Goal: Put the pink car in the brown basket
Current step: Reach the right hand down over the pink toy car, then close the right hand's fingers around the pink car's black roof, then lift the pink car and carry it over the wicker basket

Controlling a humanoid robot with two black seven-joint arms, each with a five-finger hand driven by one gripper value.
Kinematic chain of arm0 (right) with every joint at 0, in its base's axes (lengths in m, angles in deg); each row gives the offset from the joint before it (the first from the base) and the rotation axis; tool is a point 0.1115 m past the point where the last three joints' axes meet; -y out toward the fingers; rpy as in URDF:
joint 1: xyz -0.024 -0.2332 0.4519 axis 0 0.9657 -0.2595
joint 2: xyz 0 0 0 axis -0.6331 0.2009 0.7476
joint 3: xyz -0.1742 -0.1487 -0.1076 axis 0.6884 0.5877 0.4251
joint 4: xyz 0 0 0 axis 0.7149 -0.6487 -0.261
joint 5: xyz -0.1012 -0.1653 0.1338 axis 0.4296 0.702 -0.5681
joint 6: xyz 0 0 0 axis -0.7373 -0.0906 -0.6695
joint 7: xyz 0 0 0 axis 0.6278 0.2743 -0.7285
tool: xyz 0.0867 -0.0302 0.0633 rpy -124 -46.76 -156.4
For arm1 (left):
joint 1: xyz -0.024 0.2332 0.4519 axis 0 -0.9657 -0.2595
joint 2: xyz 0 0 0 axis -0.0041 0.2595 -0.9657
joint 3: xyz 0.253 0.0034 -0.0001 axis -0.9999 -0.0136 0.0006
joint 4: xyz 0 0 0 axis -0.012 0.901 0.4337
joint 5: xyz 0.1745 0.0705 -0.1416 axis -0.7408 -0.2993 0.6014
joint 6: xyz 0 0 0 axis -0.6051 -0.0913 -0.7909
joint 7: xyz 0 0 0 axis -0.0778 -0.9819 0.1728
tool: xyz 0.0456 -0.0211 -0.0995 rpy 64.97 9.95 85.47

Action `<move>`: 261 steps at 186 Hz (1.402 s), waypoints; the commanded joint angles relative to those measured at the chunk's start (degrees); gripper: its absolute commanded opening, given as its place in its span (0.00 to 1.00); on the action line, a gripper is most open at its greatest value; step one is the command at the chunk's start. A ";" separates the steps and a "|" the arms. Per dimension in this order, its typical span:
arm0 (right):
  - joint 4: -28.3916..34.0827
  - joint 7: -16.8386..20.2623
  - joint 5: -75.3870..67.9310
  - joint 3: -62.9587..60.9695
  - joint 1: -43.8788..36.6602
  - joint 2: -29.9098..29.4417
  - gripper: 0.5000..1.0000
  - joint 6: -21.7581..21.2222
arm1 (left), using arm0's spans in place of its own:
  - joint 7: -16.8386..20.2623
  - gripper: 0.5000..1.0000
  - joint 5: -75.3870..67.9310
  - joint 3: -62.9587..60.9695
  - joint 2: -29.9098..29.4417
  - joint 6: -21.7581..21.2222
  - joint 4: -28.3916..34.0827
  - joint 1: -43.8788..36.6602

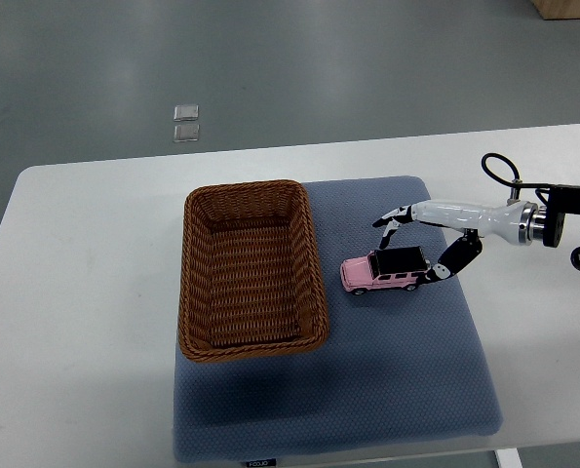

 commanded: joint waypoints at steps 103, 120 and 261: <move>-0.99 1.56 0.11 5.15 1.19 -2.15 0.72 7.35 | -0.09 1.00 0.00 0.09 0.00 -0.01 0.08 0.00; -1.61 1.56 0.11 5.24 1.36 -2.68 0.58 7.79 | -0.09 1.00 0.00 0.09 0.00 -0.01 0.08 0.00; -2.31 1.91 -0.77 5.06 -1.62 -2.42 0.00 10.95 | -0.18 1.00 -0.09 -0.08 0.00 -0.10 0.00 0.35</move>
